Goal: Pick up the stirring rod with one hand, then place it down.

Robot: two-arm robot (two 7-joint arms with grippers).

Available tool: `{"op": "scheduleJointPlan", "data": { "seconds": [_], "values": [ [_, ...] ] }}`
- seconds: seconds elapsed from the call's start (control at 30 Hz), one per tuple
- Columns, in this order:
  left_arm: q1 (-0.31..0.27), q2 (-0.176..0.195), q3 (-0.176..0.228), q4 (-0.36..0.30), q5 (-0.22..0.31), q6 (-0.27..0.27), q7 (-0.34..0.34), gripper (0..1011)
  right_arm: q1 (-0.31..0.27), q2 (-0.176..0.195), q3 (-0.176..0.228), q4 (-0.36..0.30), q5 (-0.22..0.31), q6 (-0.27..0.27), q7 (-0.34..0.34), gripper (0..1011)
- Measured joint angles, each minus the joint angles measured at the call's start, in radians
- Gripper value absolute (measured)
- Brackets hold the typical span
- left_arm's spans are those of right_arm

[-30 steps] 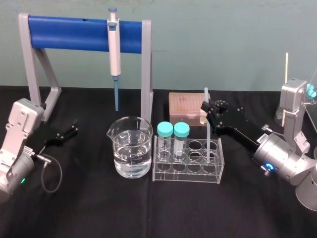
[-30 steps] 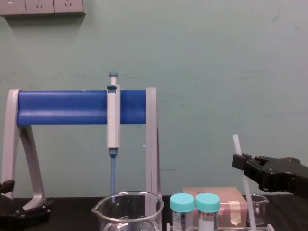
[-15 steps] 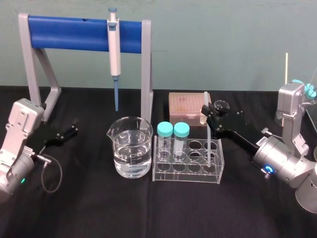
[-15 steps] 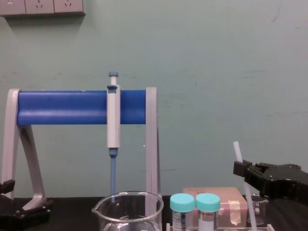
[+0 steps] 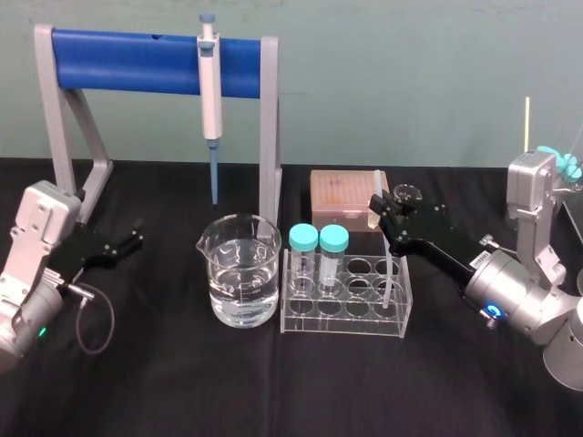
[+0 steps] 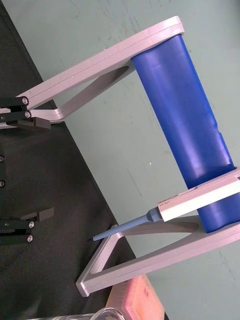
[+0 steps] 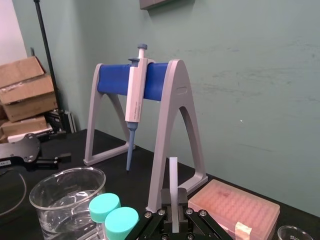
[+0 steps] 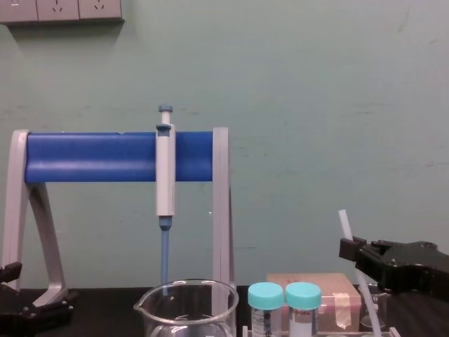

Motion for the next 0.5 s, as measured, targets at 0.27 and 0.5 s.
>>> {"op": "scheduleJointPlan", "data": {
  "seconds": [0.27,0.5],
  "values": [
    [0.000,0.000,0.000,0.000,0.000,0.000,0.000,1000,0.000,0.000,0.000,0.000,-0.001,0.001,-0.001,66],
    [0.000,0.000,0.000,0.000,0.000,0.000,0.000,1000,0.000,0.000,0.000,0.000,0.001,0.001,-0.001,100]
  ]
}}
